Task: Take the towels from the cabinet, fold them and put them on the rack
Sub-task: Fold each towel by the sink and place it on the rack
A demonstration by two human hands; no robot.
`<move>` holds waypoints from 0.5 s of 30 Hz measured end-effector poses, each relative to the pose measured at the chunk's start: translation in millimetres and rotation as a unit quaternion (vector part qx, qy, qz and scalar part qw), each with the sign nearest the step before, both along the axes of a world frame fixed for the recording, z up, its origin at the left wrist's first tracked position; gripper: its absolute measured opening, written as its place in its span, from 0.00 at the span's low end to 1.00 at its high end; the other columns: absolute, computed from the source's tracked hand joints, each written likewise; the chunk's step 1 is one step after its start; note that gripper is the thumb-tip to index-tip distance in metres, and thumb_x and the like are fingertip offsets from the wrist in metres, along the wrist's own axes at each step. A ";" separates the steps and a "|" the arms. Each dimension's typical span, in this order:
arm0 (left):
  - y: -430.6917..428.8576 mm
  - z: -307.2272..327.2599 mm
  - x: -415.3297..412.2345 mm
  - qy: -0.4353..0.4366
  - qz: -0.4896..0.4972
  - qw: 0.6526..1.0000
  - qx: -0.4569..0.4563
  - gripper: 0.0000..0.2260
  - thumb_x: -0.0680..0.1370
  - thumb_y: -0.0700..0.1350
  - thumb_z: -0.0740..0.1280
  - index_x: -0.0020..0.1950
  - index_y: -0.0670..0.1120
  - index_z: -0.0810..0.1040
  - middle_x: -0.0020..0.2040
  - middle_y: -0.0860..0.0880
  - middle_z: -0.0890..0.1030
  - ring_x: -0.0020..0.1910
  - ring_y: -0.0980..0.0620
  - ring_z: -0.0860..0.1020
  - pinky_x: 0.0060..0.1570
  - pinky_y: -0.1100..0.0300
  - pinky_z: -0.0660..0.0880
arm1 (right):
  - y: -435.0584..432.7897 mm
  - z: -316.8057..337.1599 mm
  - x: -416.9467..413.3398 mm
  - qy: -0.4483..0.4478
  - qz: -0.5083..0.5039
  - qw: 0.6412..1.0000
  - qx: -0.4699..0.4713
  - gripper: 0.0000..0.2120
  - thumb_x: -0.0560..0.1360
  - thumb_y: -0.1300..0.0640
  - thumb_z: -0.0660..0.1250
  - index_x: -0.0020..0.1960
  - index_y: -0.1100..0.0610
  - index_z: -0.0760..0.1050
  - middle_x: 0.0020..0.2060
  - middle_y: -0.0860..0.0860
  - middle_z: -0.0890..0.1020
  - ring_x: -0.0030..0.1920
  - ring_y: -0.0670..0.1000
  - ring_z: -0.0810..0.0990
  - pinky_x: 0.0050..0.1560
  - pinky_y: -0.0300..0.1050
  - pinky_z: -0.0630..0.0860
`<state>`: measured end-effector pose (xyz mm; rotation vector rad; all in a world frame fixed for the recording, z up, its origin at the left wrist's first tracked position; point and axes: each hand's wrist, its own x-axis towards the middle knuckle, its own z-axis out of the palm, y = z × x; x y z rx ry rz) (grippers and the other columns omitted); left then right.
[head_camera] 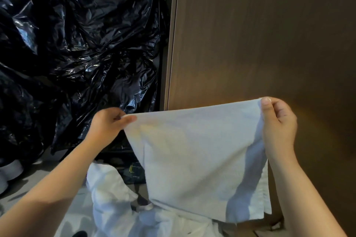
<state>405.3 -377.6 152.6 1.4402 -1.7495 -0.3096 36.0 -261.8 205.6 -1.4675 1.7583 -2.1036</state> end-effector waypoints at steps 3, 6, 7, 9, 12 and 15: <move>-0.1 21.7 2.3 0.098 0.002 0.995 -0.005 0.12 0.71 0.55 0.74 0.34 0.49 0.82 0.30 0.47 0.82 0.30 0.48 0.79 0.34 0.57 0.75 | -7.5 11.1 -4.0 0.011 -0.006 1.000 -0.010 0.10 0.82 0.49 0.61 0.50 0.54 0.77 0.42 0.45 0.80 0.44 0.41 0.77 0.47 0.38 0.74; 2.7 44.4 -0.5 0.319 -0.039 0.947 0.018 0.02 0.71 0.48 0.76 0.39 0.52 0.85 0.37 0.51 0.85 0.39 0.50 0.83 0.46 0.53 0.80 | -17.2 27.8 -5.1 0.024 -0.004 1.000 -0.013 0.10 0.82 0.49 0.61 0.50 0.53 0.77 0.41 0.44 0.79 0.43 0.39 0.76 0.44 0.31 0.72; 3.1 53.4 -2.1 0.365 -0.062 0.929 0.016 0.01 0.73 0.45 0.75 0.41 0.51 0.85 0.38 0.51 0.85 0.40 0.49 0.83 0.47 0.52 0.80 | -19.9 34.6 -6.3 0.027 -0.009 0.999 -0.018 0.10 0.82 0.49 0.60 0.51 0.53 0.77 0.41 0.45 0.79 0.43 0.39 0.76 0.44 0.31 0.72; 3.1 74.0 -5.7 0.449 -0.107 0.887 0.002 0.02 0.75 0.41 0.72 0.45 0.48 0.83 0.37 0.52 0.84 0.40 0.50 0.81 0.45 0.53 0.80 | -23.2 49.4 -10.1 0.036 -0.025 0.998 -0.040 0.11 0.82 0.49 0.60 0.52 0.55 0.77 0.43 0.48 0.79 0.44 0.42 0.76 0.47 0.38 0.73; 4.8 102.0 -7.7 0.510 -0.145 0.847 -0.023 0.02 0.77 0.41 0.70 0.47 0.45 0.82 0.37 0.51 0.84 0.36 0.54 0.82 0.39 0.60 0.80 | -24.9 68.3 -14.2 0.051 -0.045 0.995 -0.076 0.12 0.82 0.50 0.61 0.52 0.57 0.77 0.43 0.50 0.78 0.44 0.43 0.74 0.47 0.44 0.71; 9.0 109.0 -8.1 0.449 -0.114 0.884 -0.062 0.03 0.77 0.42 0.69 0.45 0.47 0.83 0.36 0.54 0.84 0.35 0.58 0.81 0.39 0.61 0.80 | -24.0 74.9 -15.1 0.053 -0.051 0.994 -0.080 0.11 0.82 0.51 0.61 0.52 0.57 0.77 0.43 0.50 0.78 0.44 0.44 0.74 0.48 0.45 0.71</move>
